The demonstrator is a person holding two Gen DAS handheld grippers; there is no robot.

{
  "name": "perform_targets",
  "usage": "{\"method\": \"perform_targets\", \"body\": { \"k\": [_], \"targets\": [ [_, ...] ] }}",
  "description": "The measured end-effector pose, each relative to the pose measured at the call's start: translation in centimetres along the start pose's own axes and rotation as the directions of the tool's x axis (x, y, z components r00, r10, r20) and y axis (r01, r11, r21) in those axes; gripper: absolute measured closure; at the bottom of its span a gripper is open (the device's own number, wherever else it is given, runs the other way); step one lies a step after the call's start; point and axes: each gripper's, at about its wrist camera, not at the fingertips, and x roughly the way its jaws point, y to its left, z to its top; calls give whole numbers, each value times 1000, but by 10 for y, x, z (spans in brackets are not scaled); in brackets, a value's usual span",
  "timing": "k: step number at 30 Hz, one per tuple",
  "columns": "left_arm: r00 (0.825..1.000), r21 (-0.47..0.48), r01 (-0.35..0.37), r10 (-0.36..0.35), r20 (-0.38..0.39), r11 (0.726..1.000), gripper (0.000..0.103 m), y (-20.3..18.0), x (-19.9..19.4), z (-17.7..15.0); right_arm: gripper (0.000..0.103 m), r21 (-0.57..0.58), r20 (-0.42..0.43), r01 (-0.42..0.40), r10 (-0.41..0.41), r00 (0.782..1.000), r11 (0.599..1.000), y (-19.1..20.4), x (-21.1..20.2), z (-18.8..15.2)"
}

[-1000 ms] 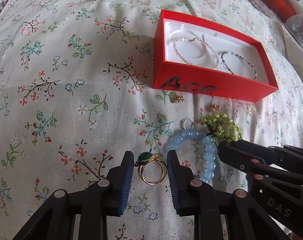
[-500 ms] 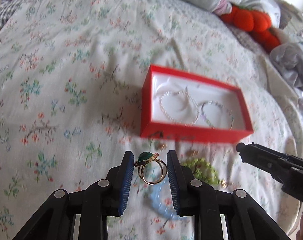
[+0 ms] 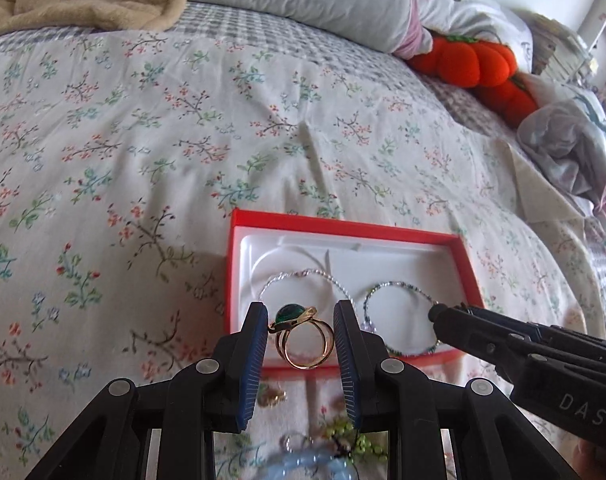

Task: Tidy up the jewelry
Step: 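Carry the gold rings into the box with the left tool while the right tool places the black charm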

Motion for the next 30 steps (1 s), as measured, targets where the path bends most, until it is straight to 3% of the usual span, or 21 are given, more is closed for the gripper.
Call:
{"method": "perform_targets", "body": {
  "k": [10, 21, 23, 26, 30],
  "targets": [
    [999, 14, -39, 39, -17, 999, 75, -2, 27, 4, 77, -1, -7, -1, 1, 1000, 1000, -9, 18, 8],
    [997, 27, -65, 66, -26, 998, 74, -3, 32, 3, 76, 37, -9, -11, 11, 1000, 999, -21, 19, 10],
    [997, 29, -74, 75, -24, 997, 72, -4, 30, 4, 75, 44, -16, -19, 20, 1000, 999, -22, 19, 10],
    [997, 21, -72, 73, -13, 997, 60, -3, 23, 5, 72, 58, -11, -28, 29, 1000, 998, -24, 14, 11],
    [997, 19, -75, 75, -10, 997, 58, -4, 15, 5, 63, 69, 11, -41, 40, 999, 997, -25, 2, 11]
  ]
}}
